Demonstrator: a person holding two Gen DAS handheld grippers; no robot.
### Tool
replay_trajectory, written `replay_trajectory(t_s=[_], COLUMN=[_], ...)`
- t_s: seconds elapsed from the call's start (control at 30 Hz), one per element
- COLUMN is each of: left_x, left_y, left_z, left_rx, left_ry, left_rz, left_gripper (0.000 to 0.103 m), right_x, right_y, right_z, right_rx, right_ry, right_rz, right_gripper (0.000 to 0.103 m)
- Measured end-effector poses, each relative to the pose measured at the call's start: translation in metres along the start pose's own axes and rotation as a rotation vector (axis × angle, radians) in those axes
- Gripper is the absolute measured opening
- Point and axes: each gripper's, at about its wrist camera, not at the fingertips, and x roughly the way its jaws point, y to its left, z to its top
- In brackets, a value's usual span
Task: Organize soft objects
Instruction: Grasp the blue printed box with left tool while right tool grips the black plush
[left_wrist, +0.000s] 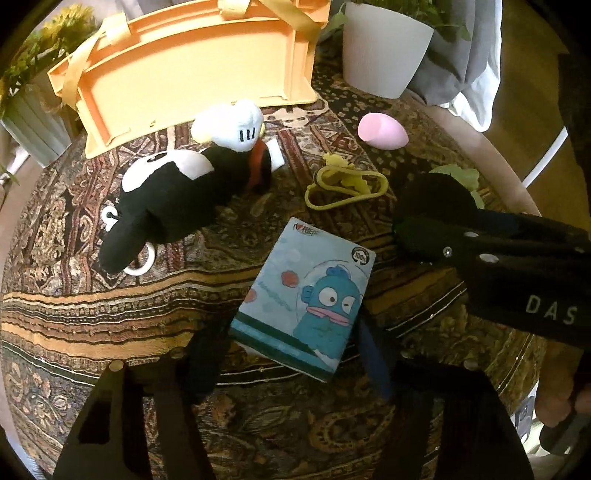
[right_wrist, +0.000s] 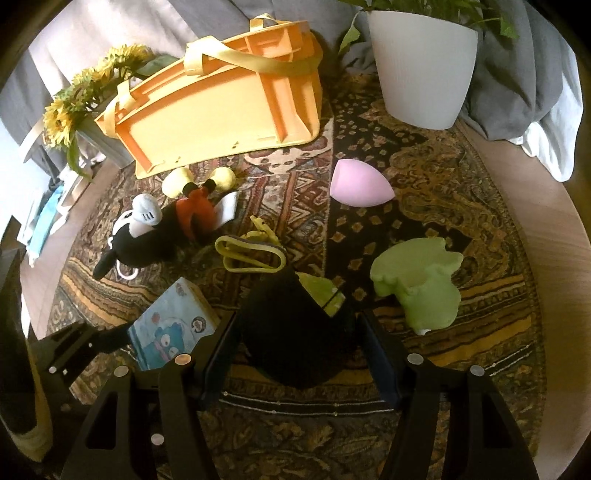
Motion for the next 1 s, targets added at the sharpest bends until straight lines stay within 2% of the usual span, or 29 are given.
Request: replay_trajectory(t_s=[0.17, 0.5, 1.0], left_x=[-0.005, -0.031, -0.083], left_y=[0.001, 0.009, 0.024], left_z=[-0.001, -0.005, -0.005], left_rx=[-0.026, -0.094, -0.146], left_ry=[-0.010, -0.078, -0.239], left_rz=[-0.010, 0.016, 0.052], left_gripper=[0.063, 0.061, 0.057], right_x=[-0.001, -0.014, -0.052], right_y=[0.002, 0.012, 0.041], right_z=[-0.001, -0.003, 0.006], right_rx=[-0.014, -0.031, -0.073], right_ry=[-0.003, -0.032, -0.141], right_rz=[-0.003, -0.013, -0.025], right_gripper=[0.063, 0.063, 0.063])
